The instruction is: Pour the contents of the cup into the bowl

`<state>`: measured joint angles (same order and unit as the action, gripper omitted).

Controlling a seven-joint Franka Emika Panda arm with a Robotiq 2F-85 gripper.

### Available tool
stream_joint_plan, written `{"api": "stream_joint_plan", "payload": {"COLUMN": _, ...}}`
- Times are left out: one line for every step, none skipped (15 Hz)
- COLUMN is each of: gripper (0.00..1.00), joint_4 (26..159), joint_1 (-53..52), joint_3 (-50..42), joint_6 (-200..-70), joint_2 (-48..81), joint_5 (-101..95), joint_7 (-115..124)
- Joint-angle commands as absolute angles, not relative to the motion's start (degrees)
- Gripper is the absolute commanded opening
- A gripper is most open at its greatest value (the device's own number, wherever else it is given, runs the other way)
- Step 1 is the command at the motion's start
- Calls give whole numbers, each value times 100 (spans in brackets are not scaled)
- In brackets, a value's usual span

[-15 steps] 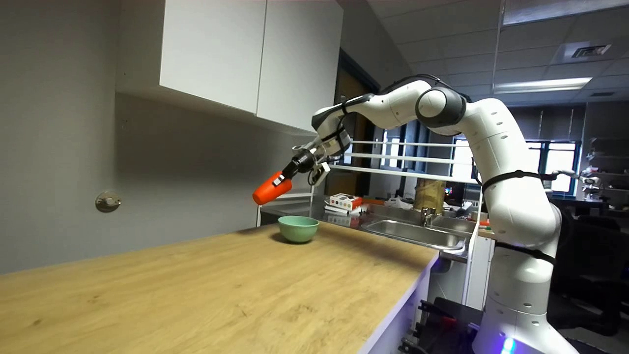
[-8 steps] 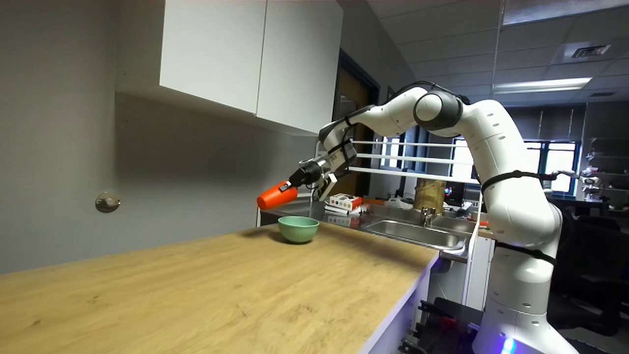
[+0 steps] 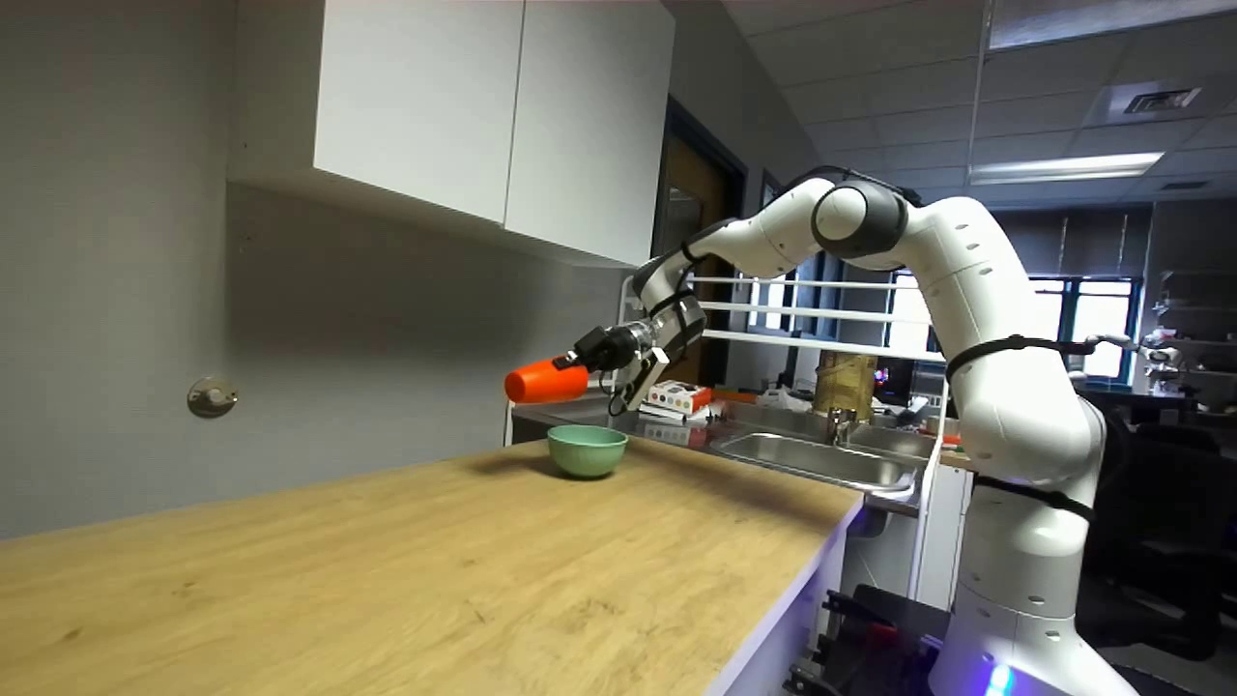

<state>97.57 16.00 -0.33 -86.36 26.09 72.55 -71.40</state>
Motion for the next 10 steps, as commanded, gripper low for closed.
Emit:
{"api": "stream_joint_plan", "payload": {"gripper": 1, "joint_4": 9727, "joint_1": 1564, "joint_3": -223, "joint_6": -8117, "joint_2": 2778, "joint_5": 7593, "joint_7": -7045}}
{"api": "stream_joint_plan", "payload": {"gripper": 1, "joint_4": 9707, "joint_1": 1576, "joint_3": -258, "joint_6": -7995, "joint_2": 2849, "joint_5": 7660, "joint_7": -7043}}
{"api": "stream_joint_plan", "payload": {"gripper": 1, "joint_4": 9681, "joint_1": 1587, "joint_3": -294, "joint_6": -7882, "joint_2": 2927, "joint_5": 7726, "joint_7": -7033}}
{"api": "stream_joint_plan", "payload": {"gripper": 1, "joint_4": 9659, "joint_1": 1601, "joint_3": -324, "joint_6": -7772, "joint_2": 3005, "joint_5": 7811, "joint_7": -7004}}
{"api": "stream_joint_plan", "payload": {"gripper": 1, "joint_4": 9640, "joint_1": 1602, "joint_3": -357, "joint_6": -7681, "joint_2": 3073, "joint_5": 7890, "joint_7": -6980}}
{"api": "stream_joint_plan", "payload": {"gripper": 1, "joint_4": 9627, "joint_1": 1603, "joint_3": -382, "joint_6": -7591, "joint_2": 3135, "joint_5": 7965, "joint_7": -6945}}
{"api": "stream_joint_plan", "payload": {"gripper": 1, "joint_4": 9601, "joint_1": 1603, "joint_3": -408, "joint_6": -7508, "joint_2": 3203, "joint_5": 8041, "joint_7": -6905}}
{"api": "stream_joint_plan", "payload": {"gripper": 1, "joint_4": 9587, "joint_1": 1603, "joint_3": -429, "joint_6": -7440, "joint_2": 3259, "joint_5": 8120, "joint_7": -6840}}
{"api": "stream_joint_plan", "payload": {"gripper": 1, "joint_4": 9568, "joint_1": 1603, "joint_3": -445, "joint_6": -7377, "joint_2": 3317, "joint_5": 8199, "joint_7": -6773}}
{"api": "stream_joint_plan", "payload": {"gripper": 1, "joint_4": 9550, "joint_1": 1604, "joint_3": -457, "joint_6": -7306, "joint_2": 3370, "joint_5": 8290, "joint_7": -6678}}
